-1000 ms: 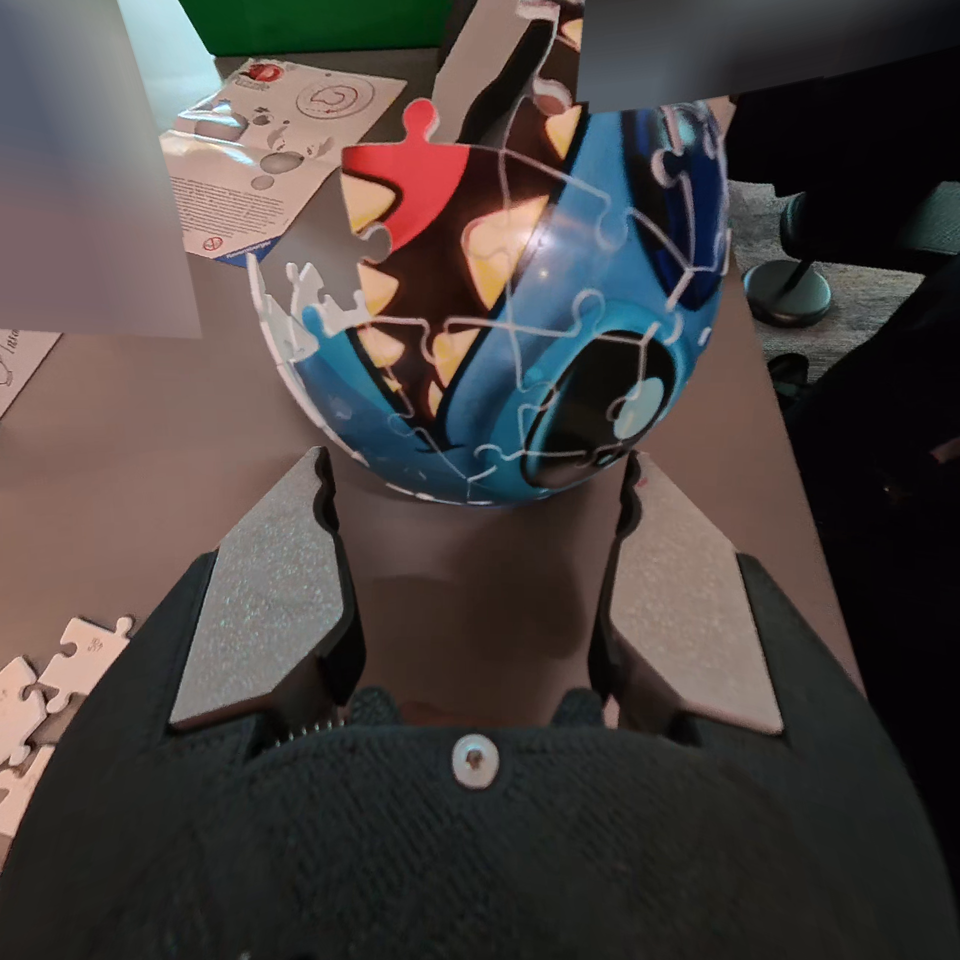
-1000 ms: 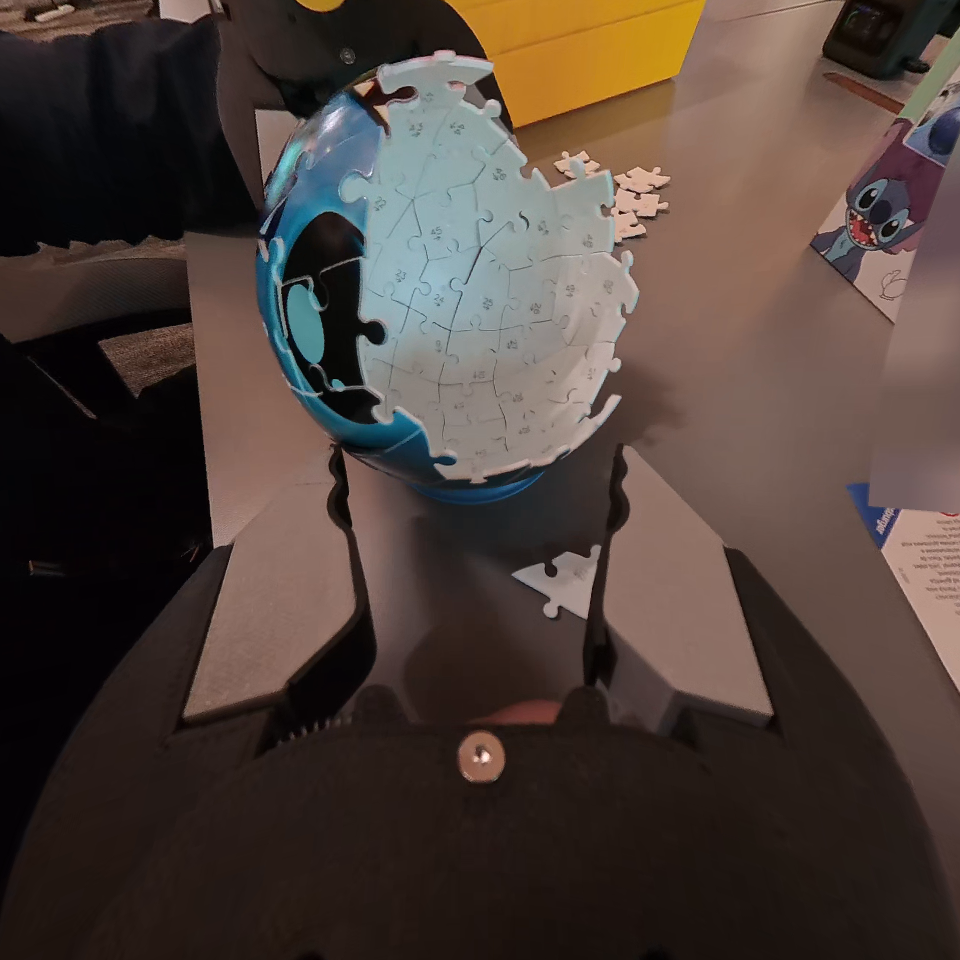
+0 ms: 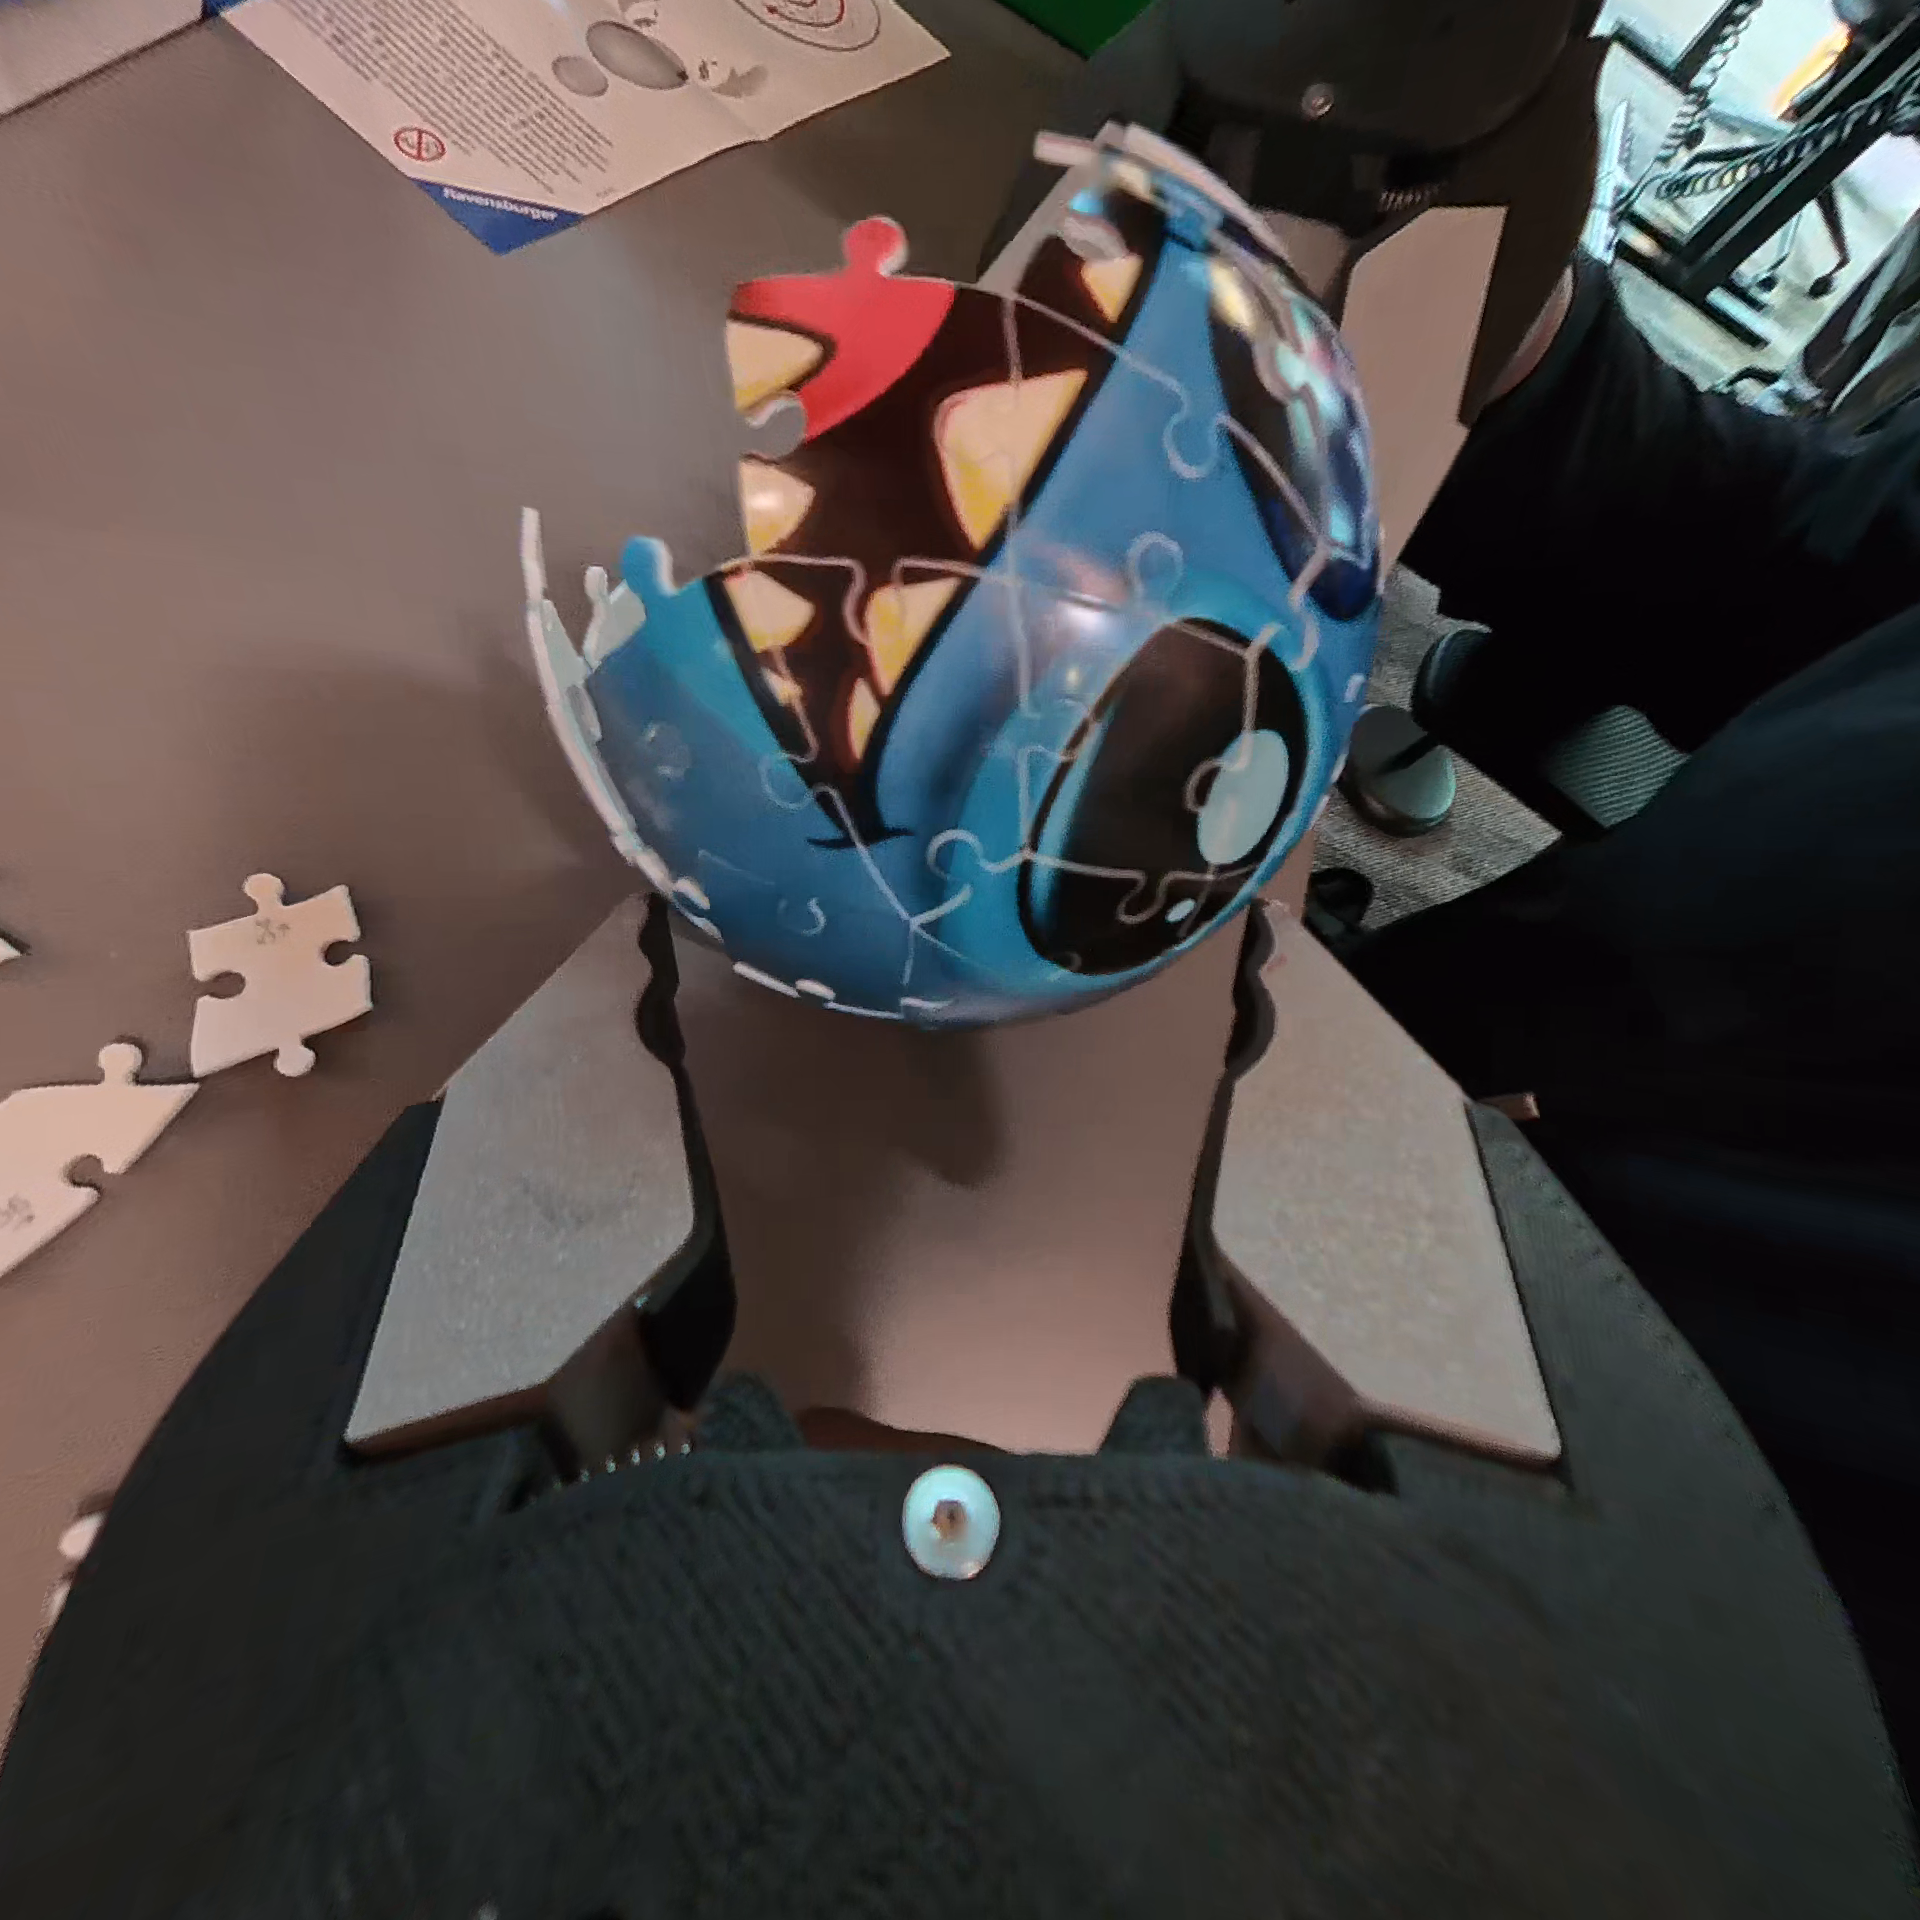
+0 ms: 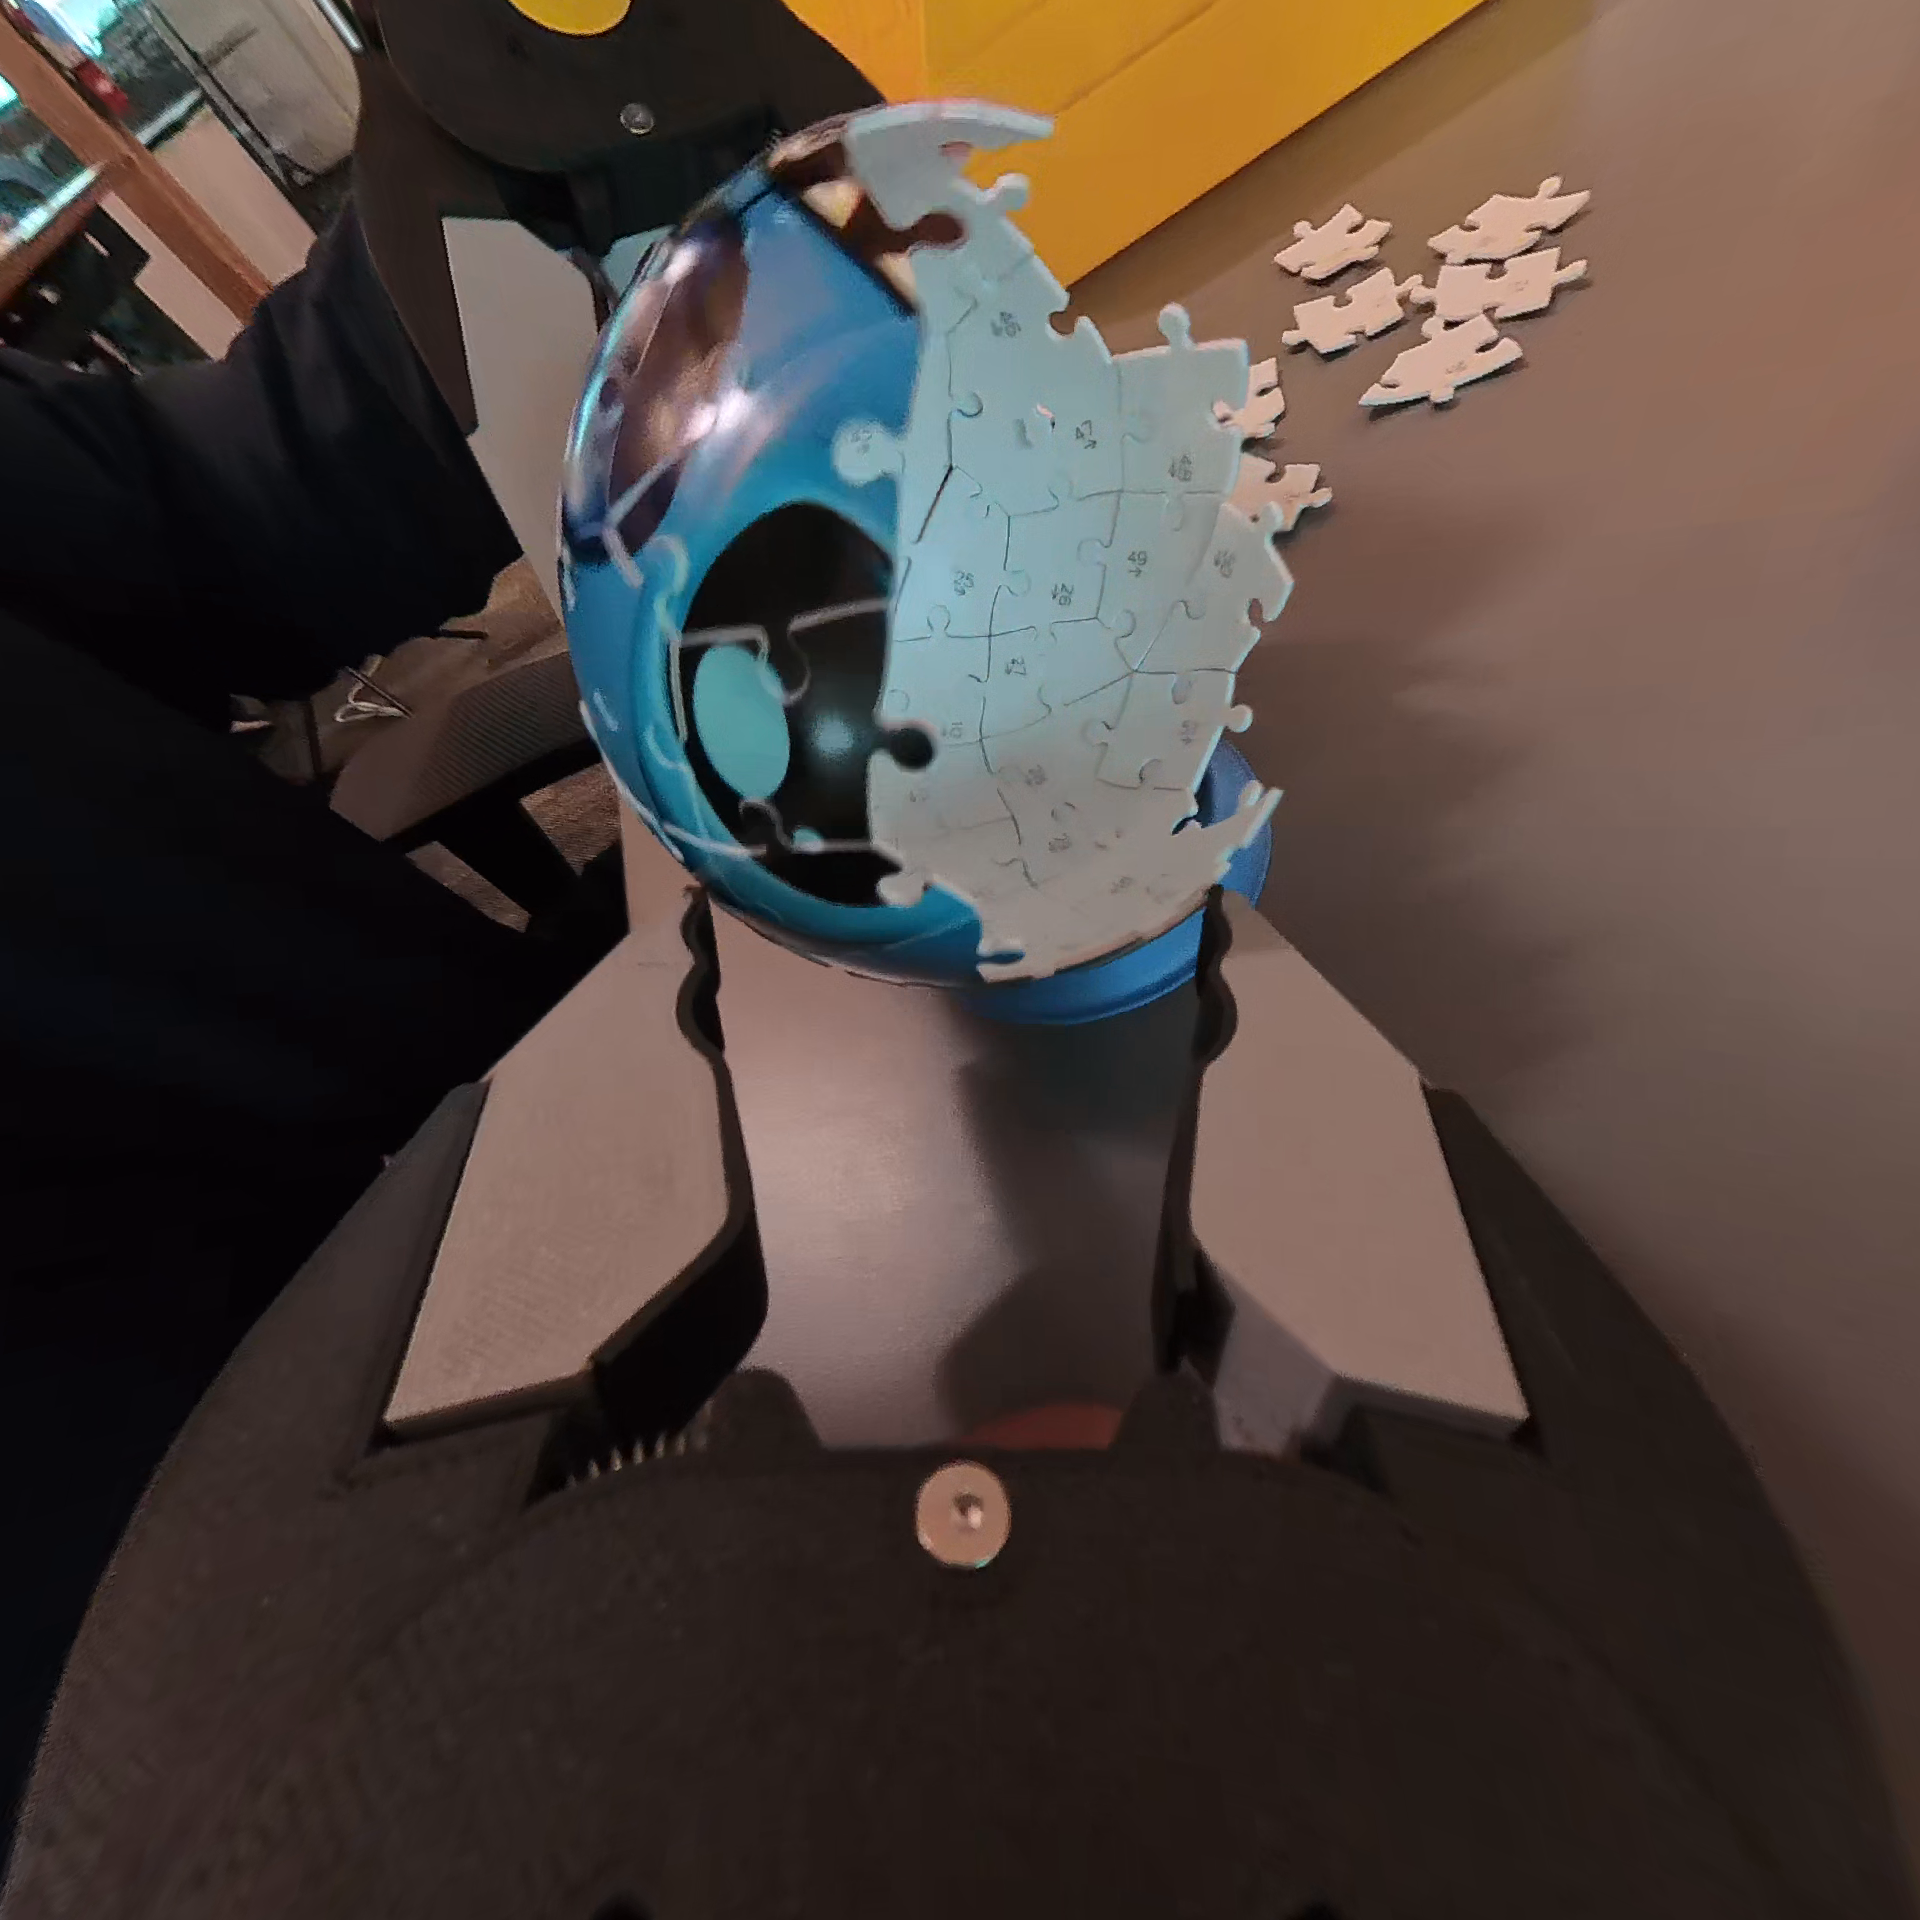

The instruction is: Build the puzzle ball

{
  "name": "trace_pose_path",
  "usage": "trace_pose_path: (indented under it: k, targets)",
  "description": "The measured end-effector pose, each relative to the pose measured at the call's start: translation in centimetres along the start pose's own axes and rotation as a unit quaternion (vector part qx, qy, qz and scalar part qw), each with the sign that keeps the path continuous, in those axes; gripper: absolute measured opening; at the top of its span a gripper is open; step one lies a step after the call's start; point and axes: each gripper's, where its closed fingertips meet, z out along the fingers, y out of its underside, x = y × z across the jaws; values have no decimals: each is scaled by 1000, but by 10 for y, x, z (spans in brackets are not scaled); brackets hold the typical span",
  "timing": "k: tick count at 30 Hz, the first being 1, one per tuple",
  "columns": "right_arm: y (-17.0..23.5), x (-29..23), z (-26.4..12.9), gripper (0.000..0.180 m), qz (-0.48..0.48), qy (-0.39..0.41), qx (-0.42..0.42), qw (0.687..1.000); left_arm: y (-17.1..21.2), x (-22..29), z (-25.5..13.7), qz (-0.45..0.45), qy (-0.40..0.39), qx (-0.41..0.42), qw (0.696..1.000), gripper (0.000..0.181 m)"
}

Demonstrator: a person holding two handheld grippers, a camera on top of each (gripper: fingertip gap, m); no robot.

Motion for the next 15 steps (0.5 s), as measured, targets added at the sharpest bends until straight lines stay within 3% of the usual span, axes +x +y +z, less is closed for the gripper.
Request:
trace_pose_path:
  k: [15]
  targets:
    - [0, -10, -9, 92, 22, 10, -2, 1000, 12, 11, 8, -11, 15, -30, 999, 104]
